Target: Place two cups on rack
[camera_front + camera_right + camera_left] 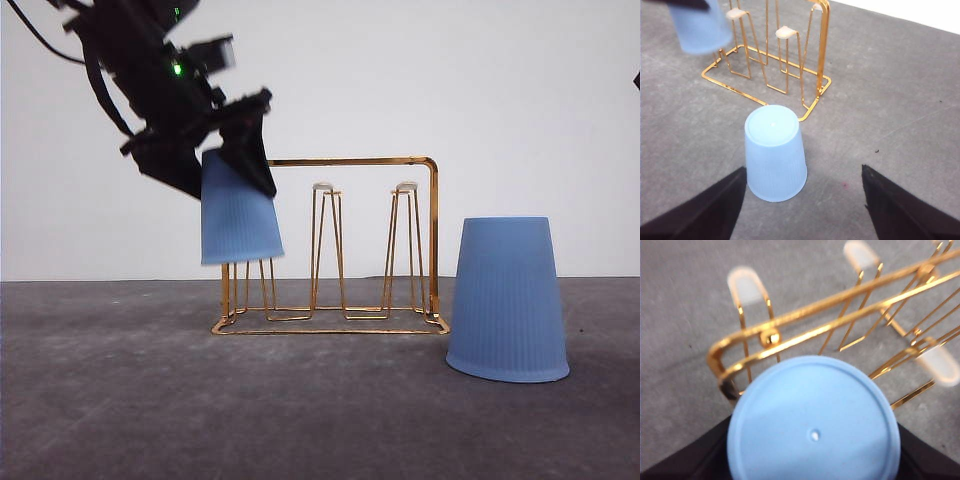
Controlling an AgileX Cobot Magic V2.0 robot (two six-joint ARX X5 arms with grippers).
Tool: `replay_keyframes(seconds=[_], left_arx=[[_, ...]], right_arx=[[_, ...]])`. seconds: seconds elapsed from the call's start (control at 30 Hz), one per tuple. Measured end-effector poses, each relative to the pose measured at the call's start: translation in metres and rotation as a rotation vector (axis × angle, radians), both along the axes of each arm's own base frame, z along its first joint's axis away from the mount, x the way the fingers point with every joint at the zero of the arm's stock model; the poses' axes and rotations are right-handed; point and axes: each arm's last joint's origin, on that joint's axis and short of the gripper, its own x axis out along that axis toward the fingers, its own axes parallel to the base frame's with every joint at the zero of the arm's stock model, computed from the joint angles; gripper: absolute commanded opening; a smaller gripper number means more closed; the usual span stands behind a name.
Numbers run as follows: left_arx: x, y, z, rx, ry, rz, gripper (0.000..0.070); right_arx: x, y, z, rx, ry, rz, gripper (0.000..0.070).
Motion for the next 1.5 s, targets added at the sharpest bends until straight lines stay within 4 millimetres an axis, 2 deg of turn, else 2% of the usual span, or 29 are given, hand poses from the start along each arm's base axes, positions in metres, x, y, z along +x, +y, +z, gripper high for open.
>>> replay_keyframes(seconds=[0.1,0.17,0.3,0.37,0.5,0.6,0.73,0.9,1.13,1.3,1.4,1.5], left_arx=[[0.003,-0.001,-0.008,0.01,0.021,0.0,0.0489],[0.004,-0.002,-0.01,0.012,0.026,0.0,0.0527],[0.0,-0.001,-0.008,0.026,0.06,-0.003,0.0507],[-0.003,0.0,0.0,0.049,0.108,-0.004,0.0506],[-0.012,0.005,0.035,0.066,0.178,-0.011,0.0504],[-0.026,0.014,0.063,0.046,0.208,-0.024,0.048],[-0.044,0.027,0.075,0.031,0.259,0.001,0.0392],[-0.07,0.042,0.059,0.025,0.289,0.032,0.0389],[-0.136,0.07,0.025,-0.098,0.205,0.127,0.0389],[-0.177,0.088,-0.008,-0.116,0.264,0.233,0.0389],[-0.19,0.095,-0.01,-0.125,0.253,0.267,0.0389],[-0.196,0.098,-0.005,-0.131,0.221,0.292,0.0389]], right_arx=[[0.0,0.0,0.0,0.0,-0.002,0.0,0.0466],[0.0,0.0,0.0,0.0,-0.003,0.0,0.0466],[0.0,0.0,0.0,0.0,-0.003,0.0,0.0466],[0.0,0.0,0.0,0.001,-0.003,0.0,0.0466],[0.0,0.0,0.0,0.001,-0.004,0.0,0.0466],[0.0,0.0,0.0,0.004,-0.002,-0.002,0.0466],[0.0,0.0,0.0,0.016,0.009,-0.007,0.0466],[0.003,0.003,-0.002,0.027,0.038,0.029,0.0467],[0.025,0.017,-0.009,0.033,0.092,0.087,0.0471],[0.046,0.029,-0.02,0.027,0.157,0.116,0.0517],[0.06,0.037,-0.029,0.028,0.183,0.123,0.0545],[0.076,0.043,-0.038,0.023,0.199,0.118,0.0553]])
